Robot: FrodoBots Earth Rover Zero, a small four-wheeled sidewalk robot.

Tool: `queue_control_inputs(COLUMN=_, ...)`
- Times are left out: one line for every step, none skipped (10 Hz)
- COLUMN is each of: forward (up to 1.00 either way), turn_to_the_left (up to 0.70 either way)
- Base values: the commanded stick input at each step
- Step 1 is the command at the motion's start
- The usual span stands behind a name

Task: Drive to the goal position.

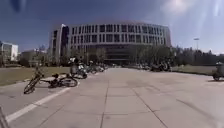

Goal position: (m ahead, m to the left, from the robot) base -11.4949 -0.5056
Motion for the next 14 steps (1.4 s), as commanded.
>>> queue_control_inputs(forward=-0.69, turn_to_the_left=0.00)
queue_control_inputs(forward=-0.69, turn_to_the_left=0.00)
queue_control_inputs(forward=-0.69, turn_to_the_left=0.00)
queue_control_inputs(forward=-0.69, turn_to_the_left=0.00)
queue_control_inputs(forward=-0.69, turn_to_the_left=0.00)
queue_control_inputs(forward=-0.69, turn_to_the_left=0.00)
queue_control_inputs(forward=-0.69, turn_to_the_left=0.00)
queue_control_inputs(forward=-0.69, turn_to_the_left=0.00)
queue_control_inputs(forward=-0.69, turn_to_the_left=0.00)
queue_control_inputs(forward=-0.69, turn_to_the_left=0.00)
queue_control_inputs(forward=-0.69, turn_to_the_left=0.00)
queue_control_inputs(forward=-0.69, turn_to_the_left=0.00)
queue_control_inputs(forward=-0.69, turn_to_the_left=0.00)
queue_control_inputs(forward=-0.69, turn_to_the_left=0.00)
